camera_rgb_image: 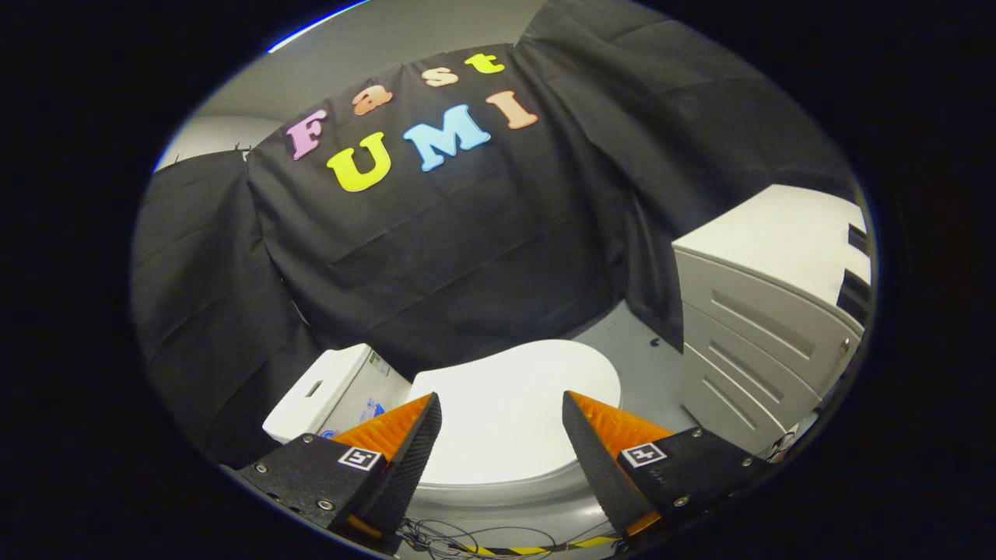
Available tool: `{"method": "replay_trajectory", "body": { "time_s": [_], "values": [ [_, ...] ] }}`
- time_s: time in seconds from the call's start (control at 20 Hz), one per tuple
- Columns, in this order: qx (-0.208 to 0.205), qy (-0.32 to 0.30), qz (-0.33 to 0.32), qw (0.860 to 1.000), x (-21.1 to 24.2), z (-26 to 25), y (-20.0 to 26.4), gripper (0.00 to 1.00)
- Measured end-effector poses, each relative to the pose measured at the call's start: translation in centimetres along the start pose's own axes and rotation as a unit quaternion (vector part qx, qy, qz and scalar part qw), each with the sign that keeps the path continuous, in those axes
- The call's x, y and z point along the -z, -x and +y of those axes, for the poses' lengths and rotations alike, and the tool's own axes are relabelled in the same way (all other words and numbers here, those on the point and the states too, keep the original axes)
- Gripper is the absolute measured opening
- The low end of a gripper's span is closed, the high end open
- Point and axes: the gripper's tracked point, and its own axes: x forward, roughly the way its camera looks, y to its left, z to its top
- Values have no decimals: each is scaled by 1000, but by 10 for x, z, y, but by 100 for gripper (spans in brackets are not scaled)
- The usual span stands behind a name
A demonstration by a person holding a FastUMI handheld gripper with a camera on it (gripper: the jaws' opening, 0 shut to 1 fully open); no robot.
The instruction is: Open the toilet lid.
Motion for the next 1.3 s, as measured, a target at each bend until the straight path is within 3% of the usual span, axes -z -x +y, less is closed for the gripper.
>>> {"method": "replay_trajectory", "body": {
  "time_s": [0.75,1.15,1.3],
  "values": [
    [63,-163,73,982,85,-86,-15,95],
    [92,-221,78,968,99,-141,-21,94],
    [96,-236,71,964,101,-157,-34,89]
  ]
}}
